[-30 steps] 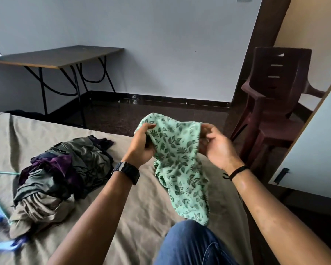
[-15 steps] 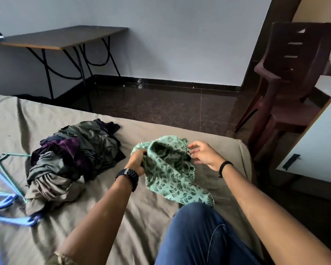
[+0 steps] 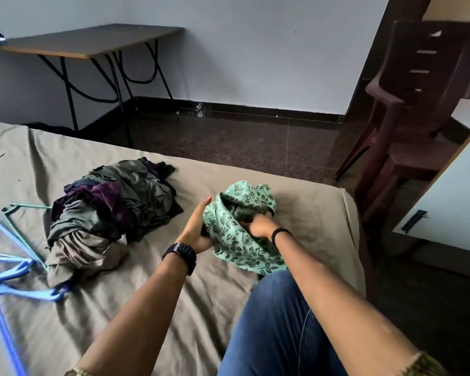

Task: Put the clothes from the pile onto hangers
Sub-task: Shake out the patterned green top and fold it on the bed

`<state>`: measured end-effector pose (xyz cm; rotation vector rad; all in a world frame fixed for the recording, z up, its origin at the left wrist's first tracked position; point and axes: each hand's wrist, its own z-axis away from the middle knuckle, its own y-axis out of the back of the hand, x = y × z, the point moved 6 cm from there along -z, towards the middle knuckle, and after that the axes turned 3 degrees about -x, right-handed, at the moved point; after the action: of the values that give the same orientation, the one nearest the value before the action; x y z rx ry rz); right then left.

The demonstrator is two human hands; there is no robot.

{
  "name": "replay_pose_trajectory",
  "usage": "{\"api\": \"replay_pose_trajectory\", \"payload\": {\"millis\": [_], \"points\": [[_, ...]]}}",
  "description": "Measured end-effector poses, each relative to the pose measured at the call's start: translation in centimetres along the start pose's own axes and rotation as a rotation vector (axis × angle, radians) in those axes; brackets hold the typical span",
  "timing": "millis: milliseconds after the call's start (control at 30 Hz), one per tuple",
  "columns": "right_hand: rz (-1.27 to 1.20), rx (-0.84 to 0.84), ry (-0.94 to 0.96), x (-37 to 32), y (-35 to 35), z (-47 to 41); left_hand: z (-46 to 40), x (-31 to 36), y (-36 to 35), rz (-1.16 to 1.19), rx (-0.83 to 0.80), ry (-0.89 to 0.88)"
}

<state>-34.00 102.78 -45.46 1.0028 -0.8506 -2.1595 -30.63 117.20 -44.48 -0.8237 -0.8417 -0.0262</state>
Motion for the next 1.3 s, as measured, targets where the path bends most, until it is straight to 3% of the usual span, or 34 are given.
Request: {"api": "replay_pose_trajectory", "payload": {"millis": [133, 267, 333, 433, 500, 600, 667, 733, 800, 867, 933, 1100, 1233, 1300], "points": [[-0.268, -0.018, 0.105, -2.1, -0.2, 2.4, 1.2, -0.1, -0.5, -0.005, -0.057, 0.013], [-0.797, -0.015, 0.238, -4.0, 1.2, 4.2, 2.0, -0.5, 0.9, -0.007, 0.021, 0.029], [-0.876, -0.010, 0.293, -4.7, 1.9, 4.5, 2.3, -0.6, 1.7, -0.036, 0.086, 0.022], [-0.703, 0.016, 0.335, -5.1, 1.7, 4.6, 2.8, -1.0, 2.4, -0.084, 0.136, 0.034], [-0.507, 0.104, 0.389, -5.5, 1.8, 5.0, 3.0, -1.6, 3.5, -0.262, 0.194, 0.116], [-0.217, 0.241, 0.522, -7.0, 2.5, 6.4, 4.1, 0.1, 4.7, -1.057, 0.399, 0.252], [-0.046, 0.288, 0.590, -8.2, 3.5, 7.6, 4.5, 3.7, 3.5, -1.480, 0.564, 0.084], [0.105, 0.362, 0.635, -9.2, 5.3, 8.8, 5.1, 7.5, 0.0, -1.424, 0.597, -0.324], [0.167, 0.436, 0.700, -10.6, 8.0, 10.4, 6.4, 10.7, -4.7, -1.392, 0.437, -0.704], [0.183, 0.478, 0.767, -12.1, 11.1, 12.0, 7.2, 12.7, -9.3, -1.541, 0.242, -0.900], [0.233, 0.499, 0.783, -13.5, 14.2, 13.7, 7.7, 14.9, -12.9, -1.692, 0.115, -0.955], [0.294, 0.497, 0.704, -16.1, 21.5, 18.3, 9.9, 20.6, -18.7, -1.876, 0.080, -0.945], [0.309, 0.279, 0.501, -15.8, 25.4, 20.7, 13.3, 24.2, -23.5, -2.056, 0.161, -1.082], [0.246, 0.118, 0.386, -14.7, 26.0, 21.9, 15.1, 24.6, -25.6, -2.067, 0.061, -1.150]]}}
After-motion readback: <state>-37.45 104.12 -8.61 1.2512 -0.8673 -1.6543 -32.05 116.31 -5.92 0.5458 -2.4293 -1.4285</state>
